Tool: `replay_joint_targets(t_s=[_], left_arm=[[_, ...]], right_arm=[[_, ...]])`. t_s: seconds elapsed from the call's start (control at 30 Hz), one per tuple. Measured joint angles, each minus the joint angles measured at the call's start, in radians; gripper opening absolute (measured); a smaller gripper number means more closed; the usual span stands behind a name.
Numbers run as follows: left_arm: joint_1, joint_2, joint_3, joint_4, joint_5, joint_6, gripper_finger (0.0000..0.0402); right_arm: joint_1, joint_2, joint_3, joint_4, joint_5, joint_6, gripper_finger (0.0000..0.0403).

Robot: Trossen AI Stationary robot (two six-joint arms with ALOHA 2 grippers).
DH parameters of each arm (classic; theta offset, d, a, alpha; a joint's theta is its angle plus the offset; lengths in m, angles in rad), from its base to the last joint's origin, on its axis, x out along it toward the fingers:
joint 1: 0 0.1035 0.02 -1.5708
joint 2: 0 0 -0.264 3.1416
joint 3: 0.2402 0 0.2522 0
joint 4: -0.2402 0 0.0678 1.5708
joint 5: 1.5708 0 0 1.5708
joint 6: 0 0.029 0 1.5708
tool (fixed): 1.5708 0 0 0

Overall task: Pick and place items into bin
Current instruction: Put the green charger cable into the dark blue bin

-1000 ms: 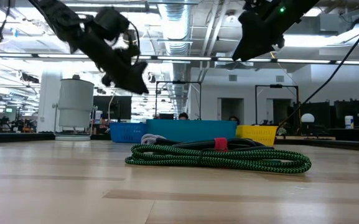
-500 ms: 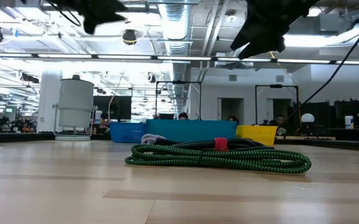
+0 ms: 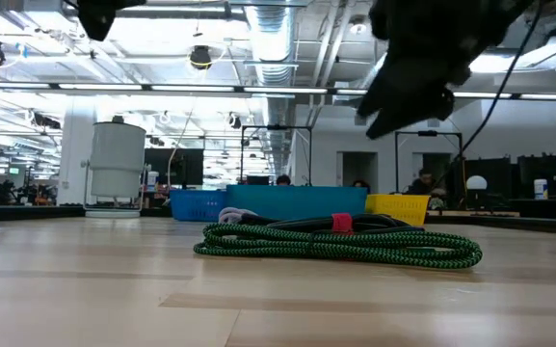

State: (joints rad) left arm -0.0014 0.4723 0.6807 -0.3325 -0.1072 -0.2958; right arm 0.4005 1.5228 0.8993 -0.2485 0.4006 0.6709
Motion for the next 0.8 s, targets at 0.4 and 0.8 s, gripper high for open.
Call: replay_joint_targets(t_s=[0.4, 0.8], left_arm=[[-0.041, -0.007, 0.000, -0.111, -0.018, -0.008, 0.0159], [-0.041, -0.008, 0.000, -0.133, -0.013, -0.007, 0.0159]], right_arm=[[0.154, 0.184, 0.156, 0.052, -0.011, 0.013, 0.0240], [0.160, 0.461, 0.430, -0.167, -0.072, 0.070, 0.0224]])
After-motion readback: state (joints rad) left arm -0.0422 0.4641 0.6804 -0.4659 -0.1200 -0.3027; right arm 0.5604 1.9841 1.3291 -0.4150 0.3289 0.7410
